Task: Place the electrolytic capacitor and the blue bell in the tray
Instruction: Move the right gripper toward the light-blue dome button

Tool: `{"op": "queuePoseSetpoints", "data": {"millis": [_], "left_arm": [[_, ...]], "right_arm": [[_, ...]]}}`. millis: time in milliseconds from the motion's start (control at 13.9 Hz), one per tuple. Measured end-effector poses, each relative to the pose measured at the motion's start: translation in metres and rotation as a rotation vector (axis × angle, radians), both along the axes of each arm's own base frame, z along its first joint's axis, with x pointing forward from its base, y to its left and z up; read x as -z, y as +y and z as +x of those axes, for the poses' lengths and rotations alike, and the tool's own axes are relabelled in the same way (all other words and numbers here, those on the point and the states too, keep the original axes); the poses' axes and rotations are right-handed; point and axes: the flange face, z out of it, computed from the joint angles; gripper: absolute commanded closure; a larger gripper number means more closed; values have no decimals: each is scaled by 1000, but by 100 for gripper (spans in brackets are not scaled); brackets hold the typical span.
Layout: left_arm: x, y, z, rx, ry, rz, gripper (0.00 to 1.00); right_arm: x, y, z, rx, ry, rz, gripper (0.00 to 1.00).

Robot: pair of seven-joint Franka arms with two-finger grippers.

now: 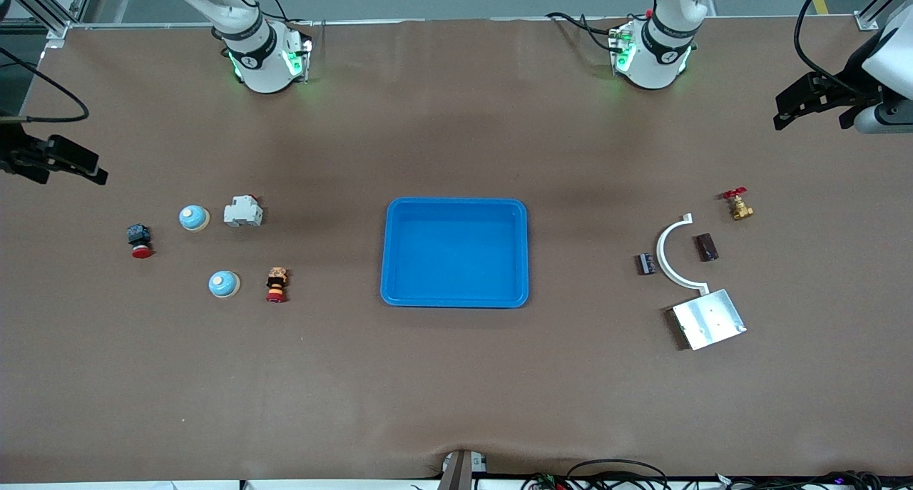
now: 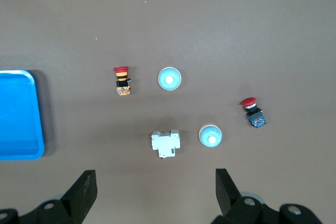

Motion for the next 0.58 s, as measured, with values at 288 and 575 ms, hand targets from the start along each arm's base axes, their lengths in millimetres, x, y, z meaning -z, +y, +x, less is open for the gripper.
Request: {"op": "queuePoseSetpoints", "data": {"millis": [288,575], "left_arm": [[1,1,1,-3,3,0,0],[3,3,2,-6,6,1,0]], "right_arm": [[49,-1,5,6,0,0,0],[84,0,10,10,-19,-2,0]]}}
